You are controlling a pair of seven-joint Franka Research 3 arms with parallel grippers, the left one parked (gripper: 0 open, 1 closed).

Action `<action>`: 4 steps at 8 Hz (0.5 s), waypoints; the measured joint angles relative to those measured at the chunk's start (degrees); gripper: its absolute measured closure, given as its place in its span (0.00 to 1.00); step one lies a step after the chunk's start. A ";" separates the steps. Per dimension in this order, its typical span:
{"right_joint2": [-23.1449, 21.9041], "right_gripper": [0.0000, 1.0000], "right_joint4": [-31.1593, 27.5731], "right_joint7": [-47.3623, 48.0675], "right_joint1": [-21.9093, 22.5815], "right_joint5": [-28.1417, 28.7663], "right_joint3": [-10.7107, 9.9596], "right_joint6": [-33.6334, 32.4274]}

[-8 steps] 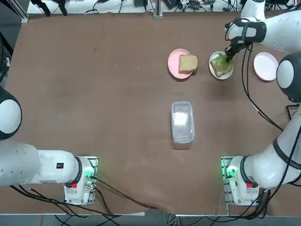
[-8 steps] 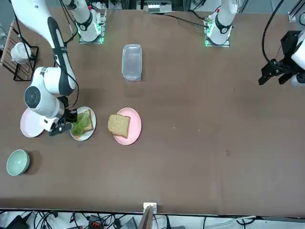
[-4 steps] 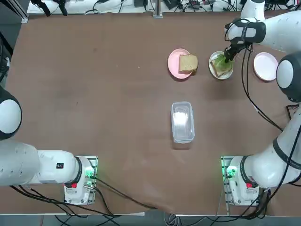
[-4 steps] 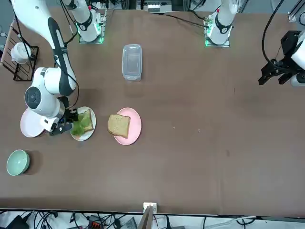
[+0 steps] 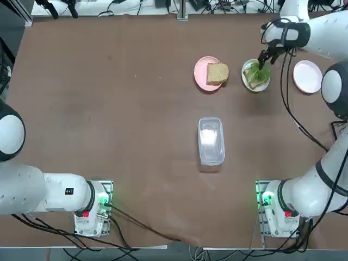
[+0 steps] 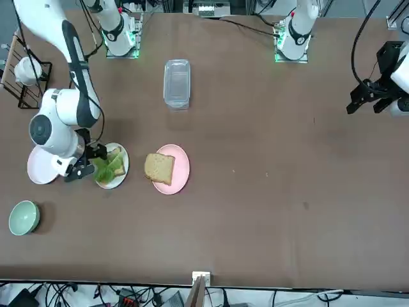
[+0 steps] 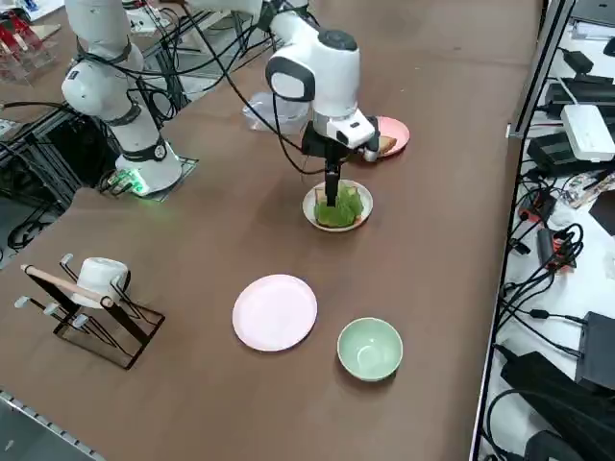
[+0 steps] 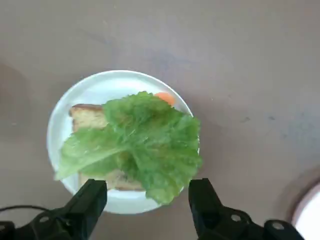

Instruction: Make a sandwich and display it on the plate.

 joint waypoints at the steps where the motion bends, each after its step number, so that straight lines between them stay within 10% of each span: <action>1: -1.56 0.00 2.45 0.44 0.03 0.00 0.00 -4.53; 4: -3.77 0.00 8.59 11.37 2.93 3.58 0.37 -14.91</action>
